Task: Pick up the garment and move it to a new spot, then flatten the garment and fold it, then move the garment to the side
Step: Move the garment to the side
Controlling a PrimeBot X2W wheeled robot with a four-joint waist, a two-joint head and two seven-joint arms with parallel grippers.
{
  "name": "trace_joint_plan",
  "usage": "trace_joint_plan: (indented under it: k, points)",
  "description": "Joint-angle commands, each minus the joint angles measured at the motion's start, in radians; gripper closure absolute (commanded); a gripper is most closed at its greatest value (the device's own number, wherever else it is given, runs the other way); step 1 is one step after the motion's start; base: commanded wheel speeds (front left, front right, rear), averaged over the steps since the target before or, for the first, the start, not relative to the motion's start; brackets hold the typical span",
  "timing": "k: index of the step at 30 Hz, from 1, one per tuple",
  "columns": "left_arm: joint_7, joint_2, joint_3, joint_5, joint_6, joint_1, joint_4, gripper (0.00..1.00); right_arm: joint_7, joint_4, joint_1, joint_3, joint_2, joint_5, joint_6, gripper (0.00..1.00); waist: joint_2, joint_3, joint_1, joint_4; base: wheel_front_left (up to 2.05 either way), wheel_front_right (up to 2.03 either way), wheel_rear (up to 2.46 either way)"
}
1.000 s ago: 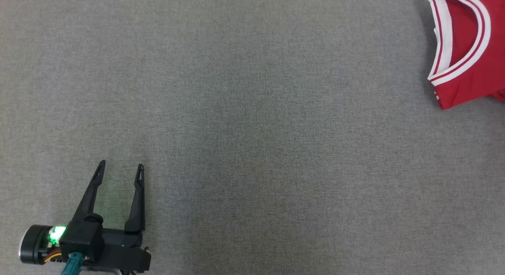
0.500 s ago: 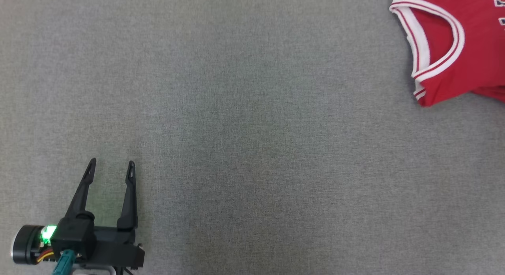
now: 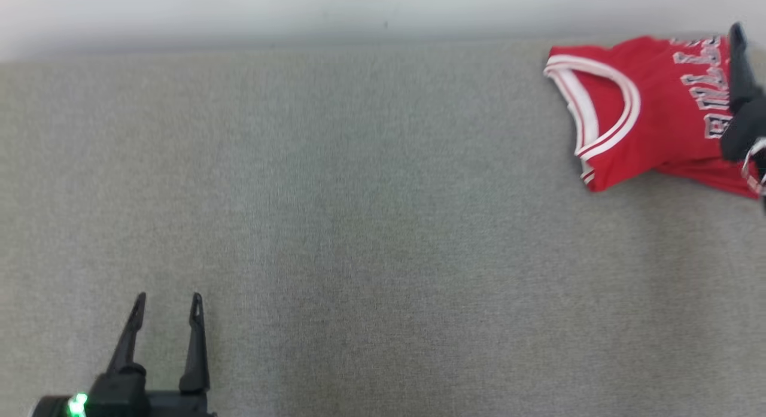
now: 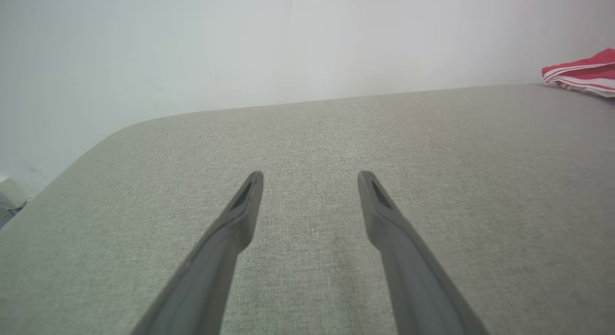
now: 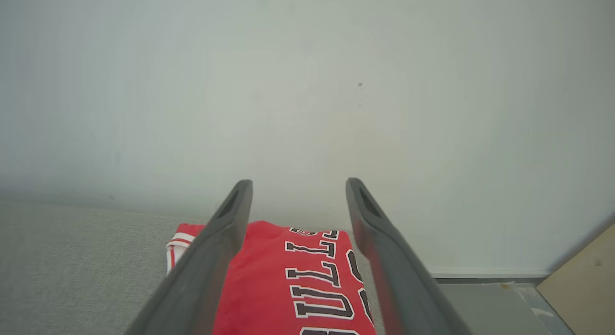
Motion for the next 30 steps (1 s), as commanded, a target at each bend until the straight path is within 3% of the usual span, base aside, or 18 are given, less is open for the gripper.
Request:
trace_joint_plan:
  k: [1,3,8,13,23,30]
  points:
    - [-0.003,-0.011,-0.005,0.007,0.009,0.024,-0.003,0.00,-0.004,-0.053,0.068,-0.032,0.009,0.007,-0.002,0.00,0.0001,-0.052,0.0001,-0.013,0.00,0.00,0.00]
    - [-0.003,-0.012,0.000,0.003,0.015,0.042,-0.003,0.00,-0.004,-0.191,0.211,-0.121,0.055,0.000,-0.002,0.00,0.0001,-0.086,0.0001,-0.012,0.00,0.00,0.00]
    - [-0.003,-0.019,0.012,-0.001,0.012,0.071,0.003,0.00,-0.005,-0.399,0.447,-0.264,0.148,-0.065,-0.002,0.00,0.0001,-0.129,0.0001,0.001,0.00,0.00,0.00]
    - [-0.003,-0.024,0.011,0.002,0.008,0.088,0.008,0.00,-0.005,-0.587,0.643,-0.352,0.253,-0.122,-0.002,0.00,0.0001,-0.164,0.0001,0.017,0.00,0.00,0.00]
    - [-0.003,-0.037,0.001,-0.001,0.018,0.115,0.010,0.00,-0.005,-0.839,0.933,-0.365,0.397,-0.150,-0.002,0.00,0.0001,-0.224,0.0001,0.039,0.00,0.00,0.00]
    - [-0.003,-0.042,-0.015,-0.001,0.025,0.135,0.004,0.00,-0.005,-0.975,1.079,-0.342,0.453,-0.162,-0.002,0.00,0.0001,-0.251,0.0001,0.052,0.00,0.00,0.00]
